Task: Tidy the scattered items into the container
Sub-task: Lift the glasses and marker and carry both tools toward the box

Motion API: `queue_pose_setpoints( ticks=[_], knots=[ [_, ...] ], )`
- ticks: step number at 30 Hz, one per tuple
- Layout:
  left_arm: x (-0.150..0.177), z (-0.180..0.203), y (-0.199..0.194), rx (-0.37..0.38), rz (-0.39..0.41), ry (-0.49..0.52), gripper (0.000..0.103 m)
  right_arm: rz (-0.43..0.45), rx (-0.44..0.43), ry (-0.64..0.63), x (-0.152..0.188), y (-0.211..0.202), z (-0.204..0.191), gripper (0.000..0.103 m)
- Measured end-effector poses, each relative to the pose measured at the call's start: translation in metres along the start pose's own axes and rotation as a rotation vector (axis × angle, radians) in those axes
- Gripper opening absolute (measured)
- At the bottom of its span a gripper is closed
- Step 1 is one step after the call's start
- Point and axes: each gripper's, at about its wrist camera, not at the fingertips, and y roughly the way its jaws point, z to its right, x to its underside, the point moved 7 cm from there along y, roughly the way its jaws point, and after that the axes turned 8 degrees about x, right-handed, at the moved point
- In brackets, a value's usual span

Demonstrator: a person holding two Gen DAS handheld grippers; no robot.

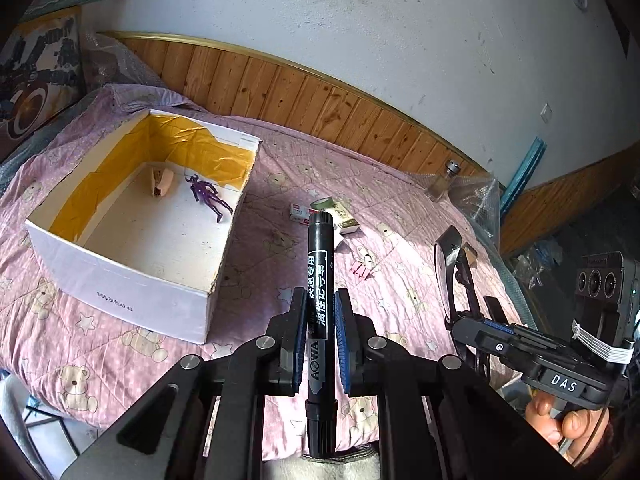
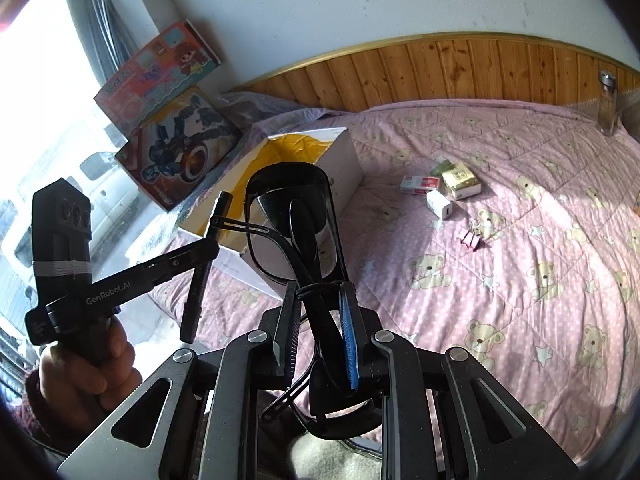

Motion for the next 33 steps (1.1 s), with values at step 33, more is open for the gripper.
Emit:
queue_pose_setpoints(
  ticks=[33],
  knots=[
    [-0.093,-0.067,-0.055,-0.066,0.15,-0.046,0.014,-0.055,-0.188,-0.154,-0.095,0.051,-0.101,0.02]
  ],
)
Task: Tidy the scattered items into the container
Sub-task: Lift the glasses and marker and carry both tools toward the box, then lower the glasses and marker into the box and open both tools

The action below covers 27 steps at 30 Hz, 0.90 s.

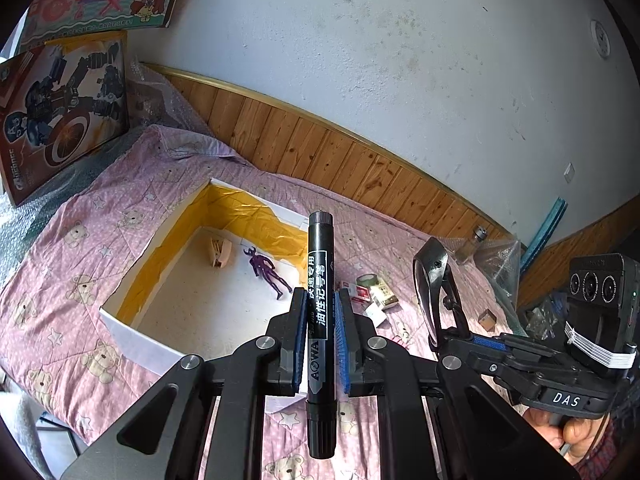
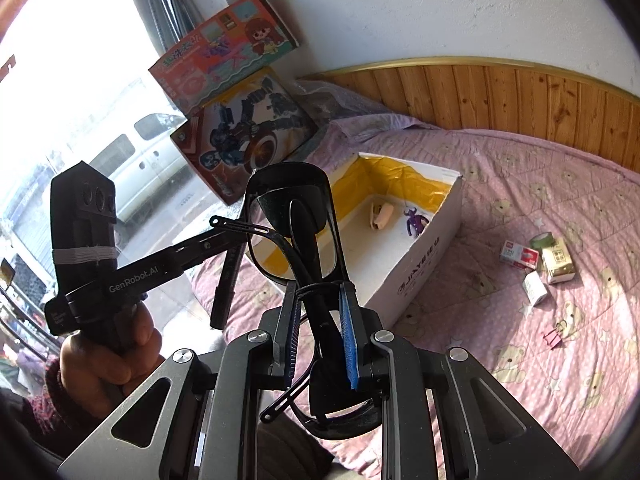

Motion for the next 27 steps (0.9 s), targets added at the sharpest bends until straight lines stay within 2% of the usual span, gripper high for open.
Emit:
queue_pose_setpoints(
  ticks=[11,27],
  knots=[
    [-0.025,-0.051,0.027,-0.046,-0.017,-0.088,0.014,-0.057,-0.03,0.005,-0.035,0.042,-0.01,0.02],
    [-0.039,-0.099,0.062,-0.112,-0.095,-0.175,0.014,-0.187,-0.072,0.165,-0.068,0.123,0.014,0.02]
  ],
)
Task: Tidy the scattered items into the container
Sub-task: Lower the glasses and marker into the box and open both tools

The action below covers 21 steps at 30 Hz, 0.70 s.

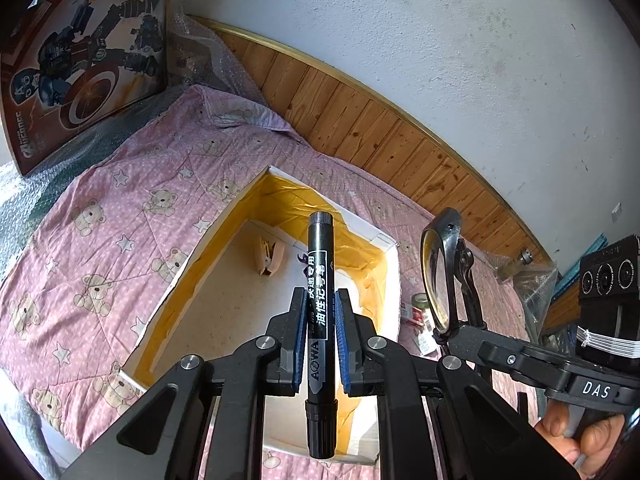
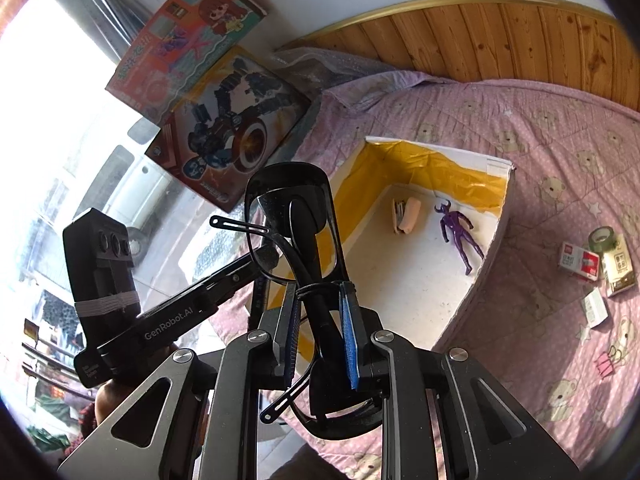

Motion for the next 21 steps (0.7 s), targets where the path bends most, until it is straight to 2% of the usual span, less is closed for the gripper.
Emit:
queue_pose_setpoints(
  ticks=[13,21],
  knots=[
    [-0.004,-0.042,0.058,-0.079,-0.113,-0.095,0.014,-0.09,0.102,-0.015,-0.029,0.07,0.022,0.02],
    [-0.009,-0.052,0.089,-0.109,-0.168,-0.106,0.014,-0.192,0.22,-0.026,-0.035,0.114,0.049,0.02]
  ],
)
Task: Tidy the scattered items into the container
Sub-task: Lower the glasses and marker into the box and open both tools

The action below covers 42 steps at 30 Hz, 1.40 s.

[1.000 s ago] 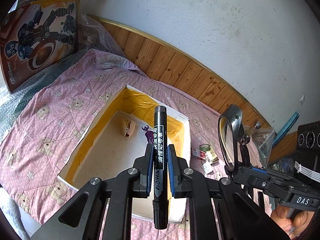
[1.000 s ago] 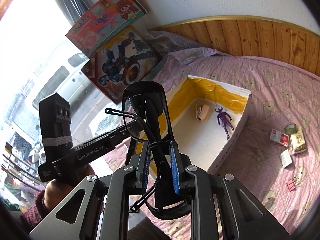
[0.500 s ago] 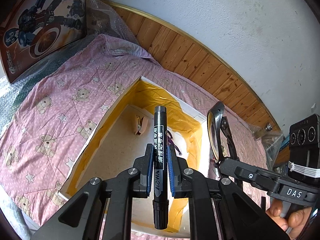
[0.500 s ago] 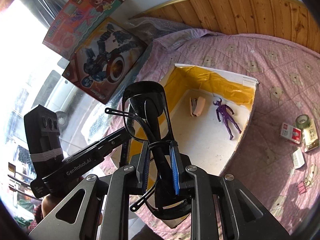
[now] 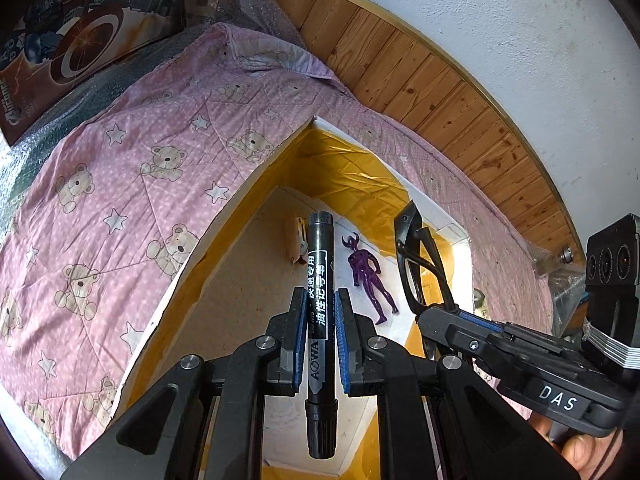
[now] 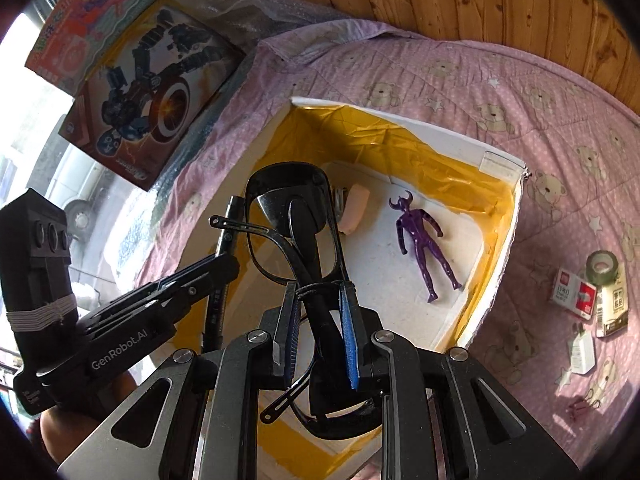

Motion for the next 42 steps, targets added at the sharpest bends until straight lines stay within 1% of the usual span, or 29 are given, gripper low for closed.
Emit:
queue_pose_setpoints(
  ticks=[7,13,19,23,28,29,30,31,33,34,38,42],
  knots=[
    [-0.003,-0.007,0.03,-0.034,-0.07,-0.012,0.014,-0.121,0.072,-0.049,-0.006,0.034,0.007,0.02],
    [-0.005,-0.013,0.05,-0.054,-0.125,-0.035,0.014,-0.223,0.09,-0.036,-0.007,0.056,0.014,0.02],
    [-0.003,-0.025,0.068,-0.084,-0.174,-0.077,0.014,-0.279,0.12,-0.053,-0.007,0.07,0.014,0.02],
    [0.0,-0.029,0.08,-0.095,-0.219,-0.092,0.014,-0.305,0.148,-0.035,-0.005,0.078,0.021,0.02],
    [-0.004,-0.029,0.085,-0.127,-0.239,-0.076,0.014,-0.327,0.158,0.0,-0.006,0.083,0.026,0.022],
    [-0.005,-0.03,0.087,-0.135,-0.245,-0.074,0.014,-0.324,0.164,0.008,-0.007,0.083,0.027,0.025],
    [-0.005,-0.031,0.089,-0.135,-0.256,-0.076,0.014,-0.317,0.166,0.018,-0.008,0.081,0.029,0.025],
    [-0.004,-0.032,0.092,-0.133,-0.27,-0.083,0.016,-0.312,0.163,0.027,-0.009,0.08,0.03,0.025],
    [-0.002,-0.036,0.096,-0.119,-0.299,-0.109,0.025,-0.306,0.155,0.036,-0.01,0.075,0.032,0.029],
    [-0.002,-0.038,0.096,-0.118,-0.298,-0.122,0.027,-0.301,0.153,0.038,-0.01,0.071,0.033,0.03],
    [-0.003,-0.04,0.086,-0.124,-0.283,-0.122,0.027,-0.274,0.139,0.035,-0.01,0.053,0.034,0.033],
    [-0.001,-0.037,0.072,-0.133,-0.27,-0.098,0.027,-0.266,0.118,0.028,-0.005,0.042,0.031,0.034]
  ],
)
